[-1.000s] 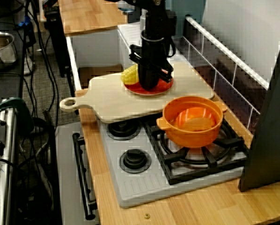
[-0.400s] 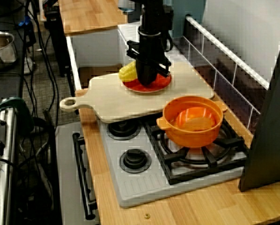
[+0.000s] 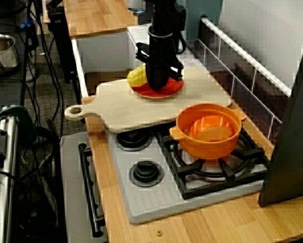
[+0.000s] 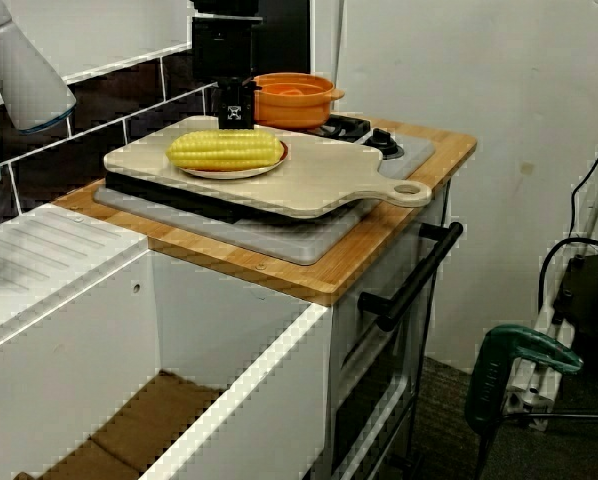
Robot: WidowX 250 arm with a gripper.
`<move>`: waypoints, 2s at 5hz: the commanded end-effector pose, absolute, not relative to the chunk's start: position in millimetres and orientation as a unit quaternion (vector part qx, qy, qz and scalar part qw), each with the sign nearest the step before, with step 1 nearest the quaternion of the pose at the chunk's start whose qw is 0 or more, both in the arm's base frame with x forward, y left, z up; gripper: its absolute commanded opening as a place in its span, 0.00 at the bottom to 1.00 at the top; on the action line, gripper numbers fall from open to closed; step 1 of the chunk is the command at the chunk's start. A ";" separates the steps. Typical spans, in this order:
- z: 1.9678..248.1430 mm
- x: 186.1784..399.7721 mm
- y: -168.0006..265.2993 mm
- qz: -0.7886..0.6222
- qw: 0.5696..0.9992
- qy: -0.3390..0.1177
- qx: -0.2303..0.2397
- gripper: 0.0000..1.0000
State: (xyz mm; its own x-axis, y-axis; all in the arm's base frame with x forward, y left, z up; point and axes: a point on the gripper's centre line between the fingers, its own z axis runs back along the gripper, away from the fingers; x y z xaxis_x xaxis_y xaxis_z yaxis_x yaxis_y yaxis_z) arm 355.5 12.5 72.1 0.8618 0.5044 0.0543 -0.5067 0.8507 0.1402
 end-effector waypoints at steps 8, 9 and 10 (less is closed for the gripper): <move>118.3 362.4 -39.3 0.153 0.982 -0.079 0.077 1.00; 117.8 356.2 -43.3 0.152 0.981 -0.079 0.089 1.00; 129.7 348.3 -50.4 0.154 0.982 -0.082 0.079 1.00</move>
State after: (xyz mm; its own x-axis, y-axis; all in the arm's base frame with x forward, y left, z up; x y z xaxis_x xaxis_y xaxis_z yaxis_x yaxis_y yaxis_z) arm 350.3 -51.0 102.7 0.9491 0.2933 0.1149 -0.3097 0.9357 0.1693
